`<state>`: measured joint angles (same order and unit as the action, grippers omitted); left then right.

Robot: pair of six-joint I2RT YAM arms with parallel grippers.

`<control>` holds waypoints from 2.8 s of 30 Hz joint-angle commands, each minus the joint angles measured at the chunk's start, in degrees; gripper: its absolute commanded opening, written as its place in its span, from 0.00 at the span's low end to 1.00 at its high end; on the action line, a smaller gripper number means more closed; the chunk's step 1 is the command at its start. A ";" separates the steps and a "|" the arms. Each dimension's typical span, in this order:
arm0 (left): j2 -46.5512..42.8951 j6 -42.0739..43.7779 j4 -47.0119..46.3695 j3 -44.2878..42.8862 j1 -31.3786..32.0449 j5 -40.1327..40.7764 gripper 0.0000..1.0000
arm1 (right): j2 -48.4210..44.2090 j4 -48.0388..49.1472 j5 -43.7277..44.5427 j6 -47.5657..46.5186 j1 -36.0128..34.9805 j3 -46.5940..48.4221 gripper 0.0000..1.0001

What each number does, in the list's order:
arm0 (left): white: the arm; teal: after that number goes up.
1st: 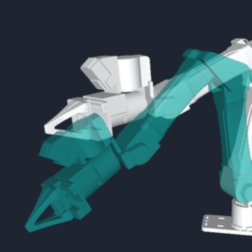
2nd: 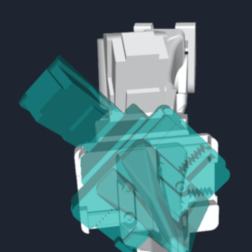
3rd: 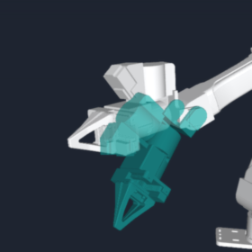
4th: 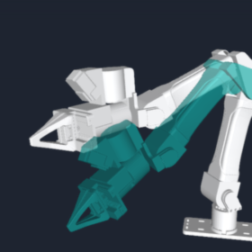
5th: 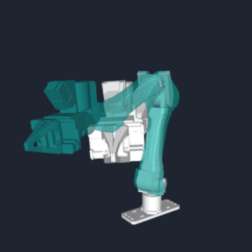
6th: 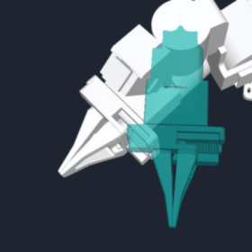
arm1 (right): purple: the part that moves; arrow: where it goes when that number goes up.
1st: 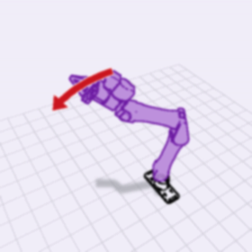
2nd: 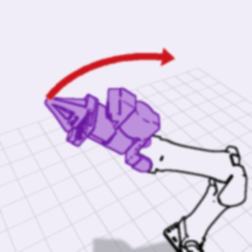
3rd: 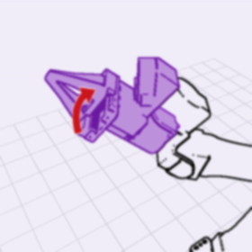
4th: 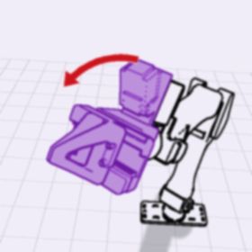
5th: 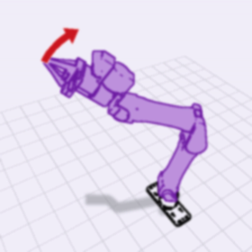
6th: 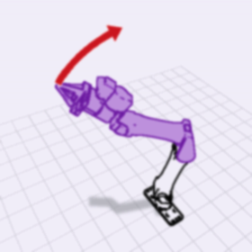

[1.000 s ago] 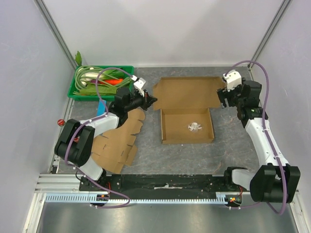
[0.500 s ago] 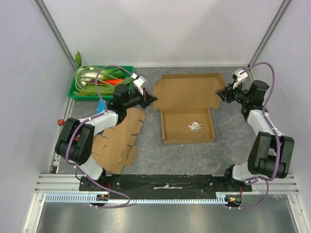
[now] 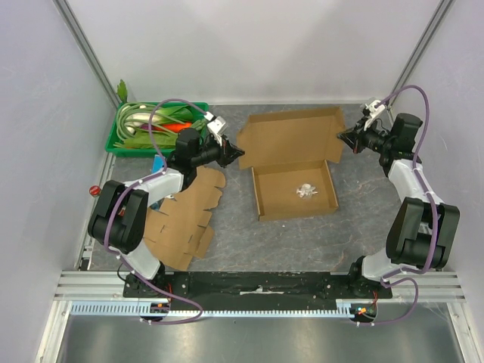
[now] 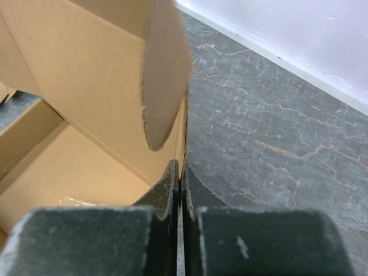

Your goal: Fold the paper box

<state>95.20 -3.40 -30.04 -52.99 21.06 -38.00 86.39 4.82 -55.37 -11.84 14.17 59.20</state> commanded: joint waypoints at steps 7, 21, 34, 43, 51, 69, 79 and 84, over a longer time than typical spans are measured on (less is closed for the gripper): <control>-1.77 -2.58 0.68 -5.18 -0.14 5.75 0.42 | -2.37 3.97 0.36 -0.47 -0.37 -1.02 0.00; -3.88 -9.60 2.45 -7.83 6.44 26.68 0.02 | -10.09 10.37 25.18 21.91 -8.01 -7.07 0.00; -1.33 -12.95 -18.88 -1.52 19.19 50.74 0.02 | -20.82 34.54 56.33 33.64 -25.06 -26.13 0.00; -0.54 -13.12 -27.87 6.05 21.57 49.42 0.02 | -23.37 55.91 61.08 27.92 -30.08 -43.55 0.00; -0.62 -13.48 -28.86 8.87 24.38 51.79 0.02 | -26.18 46.97 65.65 30.12 -32.54 -40.15 0.00; 5.52 -10.57 -33.67 2.27 22.18 51.62 0.02 | -9.14 71.11 65.31 31.61 -35.27 -39.15 0.00; 7.11 -13.30 -42.55 10.53 22.36 47.84 0.02 | -9.40 72.44 62.50 29.77 -36.85 -44.78 0.00; 7.02 -11.98 -45.01 14.84 22.53 47.49 0.02 | -12.81 69.11 61.79 28.62 -37.11 -47.42 0.00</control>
<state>101.47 -13.56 -71.11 -40.95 41.12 18.24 76.36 74.08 16.16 16.08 -19.90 13.58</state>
